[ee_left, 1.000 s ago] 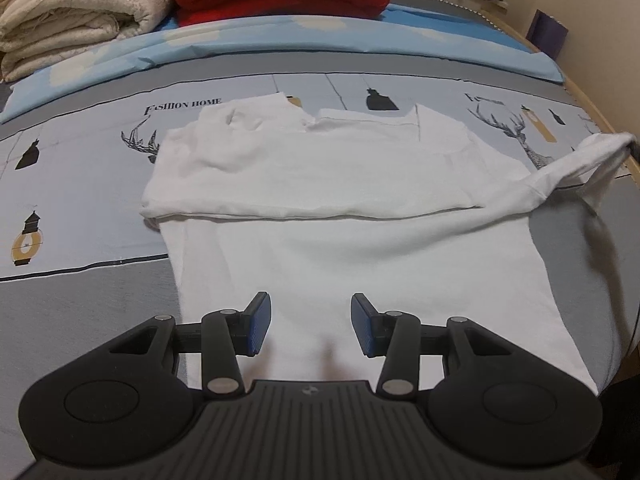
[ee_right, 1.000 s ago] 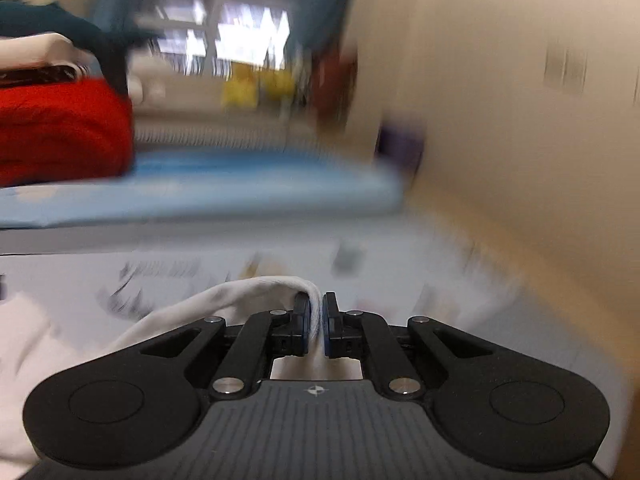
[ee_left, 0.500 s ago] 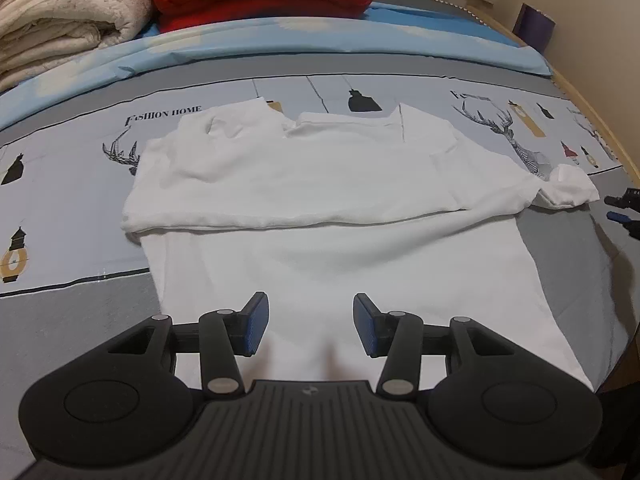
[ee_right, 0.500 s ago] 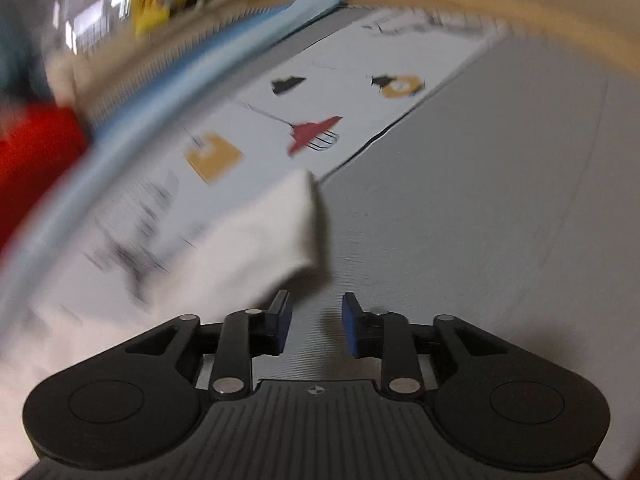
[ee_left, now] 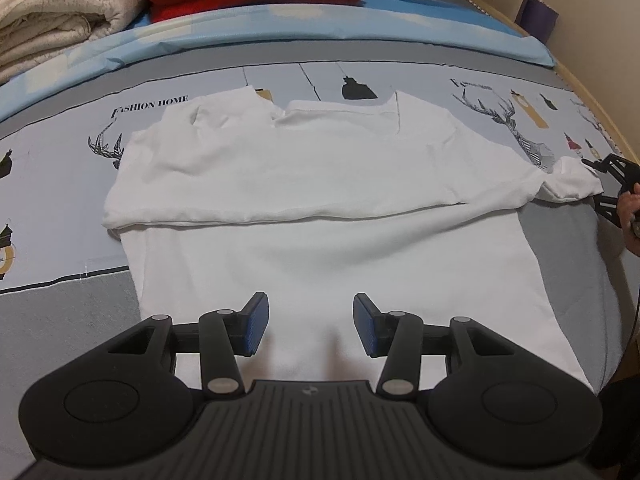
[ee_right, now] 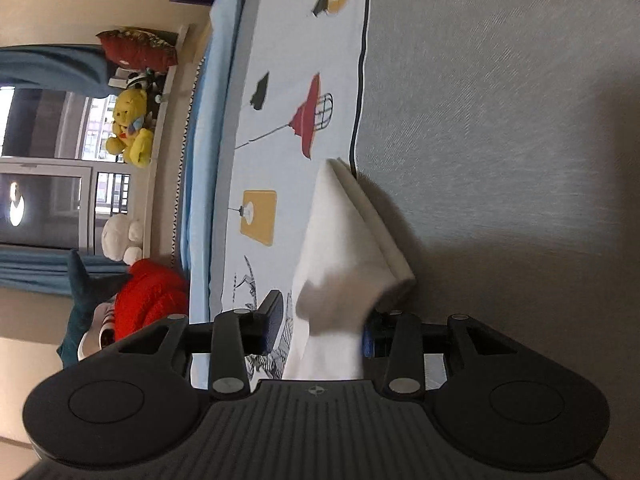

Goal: Fold small clothes

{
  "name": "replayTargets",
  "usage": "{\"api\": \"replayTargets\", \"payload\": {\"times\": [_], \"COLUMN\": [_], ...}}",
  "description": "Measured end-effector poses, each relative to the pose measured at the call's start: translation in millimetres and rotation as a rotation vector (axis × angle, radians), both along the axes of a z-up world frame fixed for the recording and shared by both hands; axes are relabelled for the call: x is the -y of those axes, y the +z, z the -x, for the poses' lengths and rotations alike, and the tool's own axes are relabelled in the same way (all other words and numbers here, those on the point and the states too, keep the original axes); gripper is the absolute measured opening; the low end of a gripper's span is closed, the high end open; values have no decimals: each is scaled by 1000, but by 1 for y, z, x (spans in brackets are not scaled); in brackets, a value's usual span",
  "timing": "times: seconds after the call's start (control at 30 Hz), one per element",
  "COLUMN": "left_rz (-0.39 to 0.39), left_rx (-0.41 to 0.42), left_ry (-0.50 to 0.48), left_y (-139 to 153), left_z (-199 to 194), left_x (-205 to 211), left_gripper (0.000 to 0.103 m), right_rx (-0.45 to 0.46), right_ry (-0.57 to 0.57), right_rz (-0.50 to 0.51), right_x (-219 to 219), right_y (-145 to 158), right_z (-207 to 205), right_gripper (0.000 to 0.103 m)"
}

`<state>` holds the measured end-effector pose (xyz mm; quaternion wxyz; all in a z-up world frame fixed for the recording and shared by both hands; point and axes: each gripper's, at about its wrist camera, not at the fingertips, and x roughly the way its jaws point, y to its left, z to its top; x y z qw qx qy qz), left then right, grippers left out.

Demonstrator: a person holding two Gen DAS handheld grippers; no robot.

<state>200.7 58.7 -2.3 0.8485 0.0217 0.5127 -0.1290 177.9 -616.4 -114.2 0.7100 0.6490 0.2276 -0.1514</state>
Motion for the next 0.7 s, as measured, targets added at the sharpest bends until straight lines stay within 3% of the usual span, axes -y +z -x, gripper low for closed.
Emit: {"api": "replayTargets", "payload": {"times": [0.13, 0.23, 0.33, 0.43, 0.5, 0.57, 0.63, 0.7], "left_rz": [-9, -14, -14, -7, -5, -3, -4, -4], "left_rx": [-8, -10, -9, -3, -1, 0, 1, 2], "left_ry": [5, 12, 24, 27, 23, 14, 4, 1], "left_y": [-4, -7, -7, -6, -6, -5, -5, -5], "left_z": [-6, -11, -15, -19, -20, -19, -18, -17], "left_x": [0, -2, -6, -8, -8, -6, -3, -4], "left_gripper": [52, 52, 52, 52, 52, 52, 52, 52], "right_rx": [10, 32, 52, 129, 120, -38, -219, -287], "right_ry": [-50, -74, -73, -96, -129, -177, -171, -169], "right_rz": [-4, 80, 298, 637, 760, 754, 630, 518], "right_x": [6, 14, 15, 0, -4, 8, 30, 47], "right_y": [-3, 14, 52, 99, 105, 89, 58, 30], "right_z": [-8, -15, -20, -15, -11, -11, -12, -6], "right_gripper": [38, 32, 16, 15, 15, 17, 21, 21]}}
